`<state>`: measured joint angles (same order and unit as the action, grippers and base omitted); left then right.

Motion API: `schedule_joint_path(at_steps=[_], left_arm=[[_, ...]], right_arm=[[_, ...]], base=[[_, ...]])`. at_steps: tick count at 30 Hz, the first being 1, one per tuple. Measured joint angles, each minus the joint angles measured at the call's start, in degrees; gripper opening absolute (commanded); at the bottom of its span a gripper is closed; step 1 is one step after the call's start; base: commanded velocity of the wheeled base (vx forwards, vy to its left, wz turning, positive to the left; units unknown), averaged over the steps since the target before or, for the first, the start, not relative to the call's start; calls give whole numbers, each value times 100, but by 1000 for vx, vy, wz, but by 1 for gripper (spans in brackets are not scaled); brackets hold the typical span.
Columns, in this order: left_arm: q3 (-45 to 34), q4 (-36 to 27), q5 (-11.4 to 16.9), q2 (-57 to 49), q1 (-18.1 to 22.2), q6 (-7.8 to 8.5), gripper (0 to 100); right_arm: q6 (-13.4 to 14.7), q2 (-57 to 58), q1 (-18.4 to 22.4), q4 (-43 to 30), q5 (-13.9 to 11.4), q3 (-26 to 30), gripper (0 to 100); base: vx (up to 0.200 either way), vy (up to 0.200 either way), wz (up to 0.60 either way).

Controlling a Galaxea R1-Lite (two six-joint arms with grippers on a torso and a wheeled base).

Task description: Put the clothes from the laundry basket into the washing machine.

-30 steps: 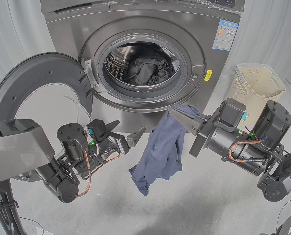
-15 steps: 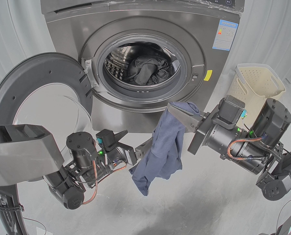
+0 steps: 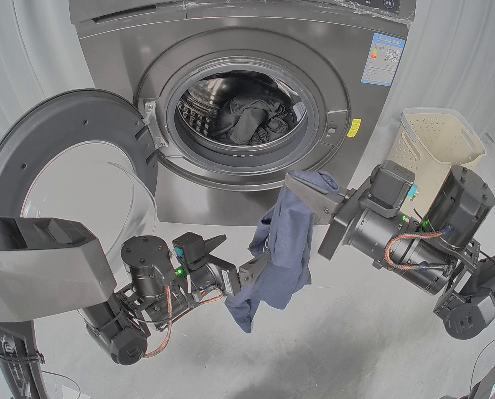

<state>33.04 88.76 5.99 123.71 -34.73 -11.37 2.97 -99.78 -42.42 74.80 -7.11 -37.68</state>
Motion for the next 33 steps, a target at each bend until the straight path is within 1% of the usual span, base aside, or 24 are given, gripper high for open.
schedule_joint_path(at_steps=[10,24,33], left_arm=[[434,0,-38,217,161,-37,100],[591,-2,-35,258,433,-37,100],[638,-5,-20,368,340,-33,100]], right_arm=[[6,-7,-44,6,2,63,0],[4,-7,-55,5,2,98,0],[11,-11,-62,5,2,106,0]], base=[[0,0,0],[0,0,0],[0,0,0]])
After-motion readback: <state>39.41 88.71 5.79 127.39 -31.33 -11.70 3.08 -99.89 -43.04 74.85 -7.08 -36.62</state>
